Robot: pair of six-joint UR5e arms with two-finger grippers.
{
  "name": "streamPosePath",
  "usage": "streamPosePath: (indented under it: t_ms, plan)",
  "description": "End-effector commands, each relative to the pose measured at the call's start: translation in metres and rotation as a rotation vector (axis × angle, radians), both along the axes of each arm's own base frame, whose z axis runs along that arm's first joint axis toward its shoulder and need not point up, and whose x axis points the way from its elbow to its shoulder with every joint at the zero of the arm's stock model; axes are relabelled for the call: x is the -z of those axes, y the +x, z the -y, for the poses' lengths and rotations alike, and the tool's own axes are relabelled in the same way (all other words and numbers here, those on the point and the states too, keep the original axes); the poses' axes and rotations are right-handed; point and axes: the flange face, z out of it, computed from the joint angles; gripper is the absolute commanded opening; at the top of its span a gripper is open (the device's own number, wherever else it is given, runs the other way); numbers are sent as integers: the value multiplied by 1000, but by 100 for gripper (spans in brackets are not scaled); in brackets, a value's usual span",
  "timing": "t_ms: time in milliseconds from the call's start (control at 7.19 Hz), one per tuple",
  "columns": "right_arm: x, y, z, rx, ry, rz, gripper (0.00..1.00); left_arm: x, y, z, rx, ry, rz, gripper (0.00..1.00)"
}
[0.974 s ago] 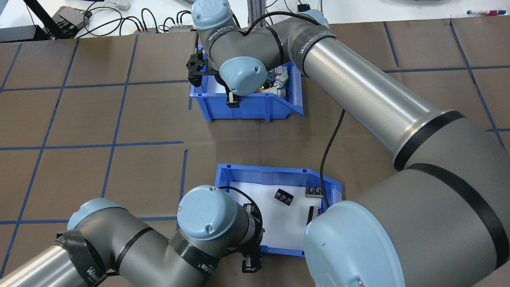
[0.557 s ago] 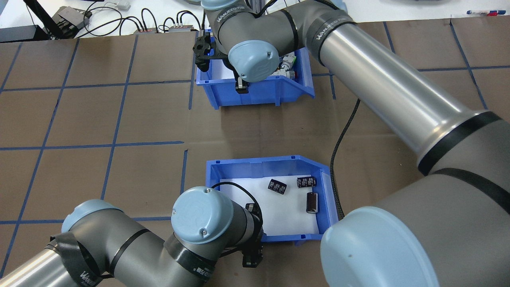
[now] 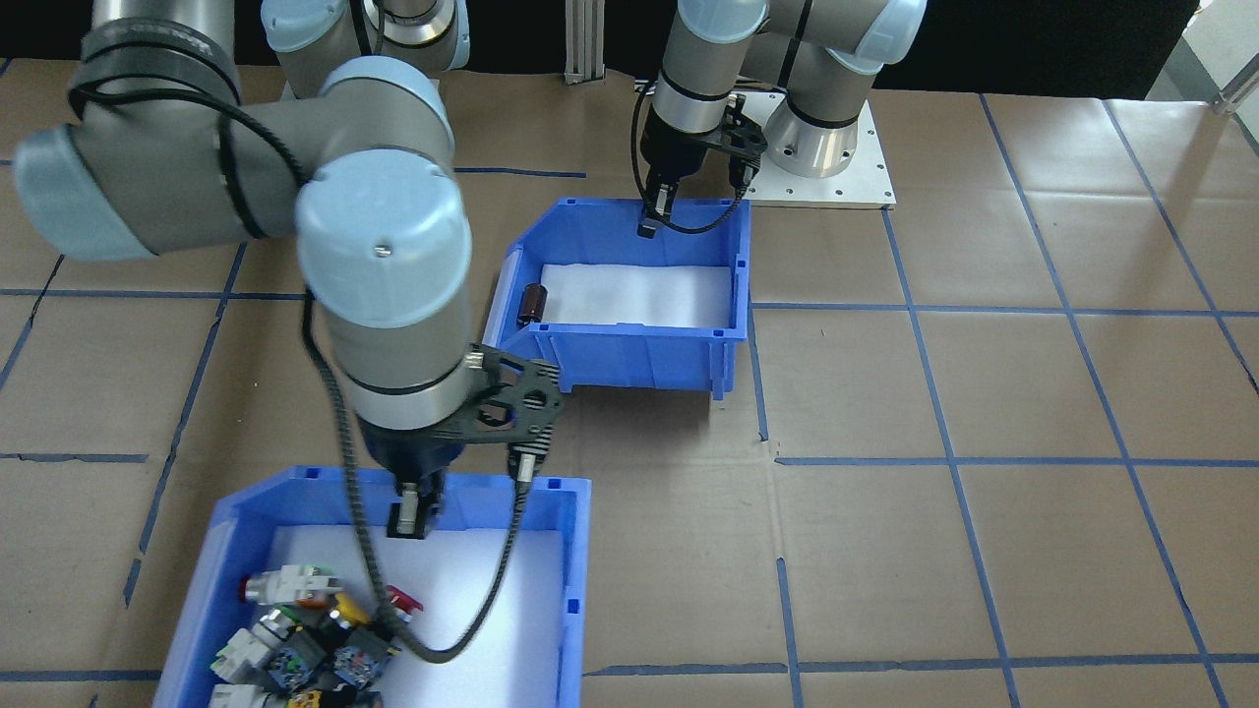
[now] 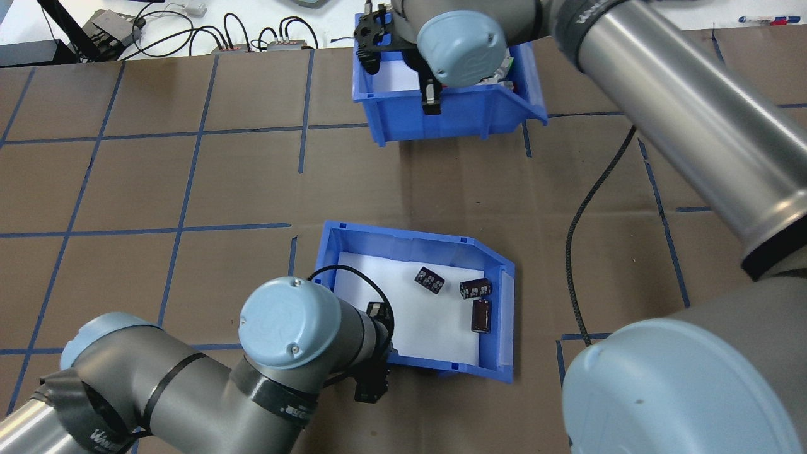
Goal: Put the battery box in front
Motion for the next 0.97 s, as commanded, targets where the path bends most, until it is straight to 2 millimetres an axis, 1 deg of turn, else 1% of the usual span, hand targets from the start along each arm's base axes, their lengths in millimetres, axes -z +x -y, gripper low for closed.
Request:
streamPosePath:
  t_ms: [0,139,278,417,557,696,835]
  plan:
    - [-22,-101,-8,25,5,-9,0,-23,72,24,24,-16,40,0]
    - [-22,-133,-24,5,25,-10,0,-26,103,44,11,-26,43,0]
    - [-23,-159,-46,-2,31,-9,0,-34,127,66,23,-43,49,0]
    - [-20,-181,-74,30,47,36,0,-38,135,82,22,-47,48,0]
    - [-17,-203,-102,8,64,48,0,-39,137,111,21,-34,39,0]
    - [-12,-214,-133,-10,81,49,0,-46,138,144,14,-38,32,0]
    - [-2,-212,-167,-18,86,57,0,-49,131,175,-20,-38,-55,0]
